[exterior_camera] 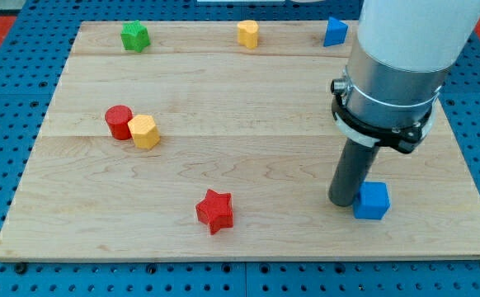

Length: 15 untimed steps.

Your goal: Place the yellow hexagon below the red circle

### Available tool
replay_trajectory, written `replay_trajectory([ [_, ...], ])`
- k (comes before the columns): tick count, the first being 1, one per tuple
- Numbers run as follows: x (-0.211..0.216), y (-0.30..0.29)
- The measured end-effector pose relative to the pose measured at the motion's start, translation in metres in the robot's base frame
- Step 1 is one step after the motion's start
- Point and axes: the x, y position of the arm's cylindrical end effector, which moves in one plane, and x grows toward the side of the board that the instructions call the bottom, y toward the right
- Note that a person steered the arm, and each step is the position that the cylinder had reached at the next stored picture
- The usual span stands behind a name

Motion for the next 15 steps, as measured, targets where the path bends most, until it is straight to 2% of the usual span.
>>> replay_trajectory([
  [2,-0.094,-0.153],
  [3,-0.122,-0.223],
  [4,-0.12,-0.284],
  [5,-0.063,-0.304],
  [6,-0.081,-0.3],
  [7,-0.082,-0.272],
  [9,-0.022,-0.303],
  [10,-0.044,-0.237],
  [12,-0.044,-0.198],
  [13,-0.036,-0.197],
  [15,-0.013,-0.256],
])
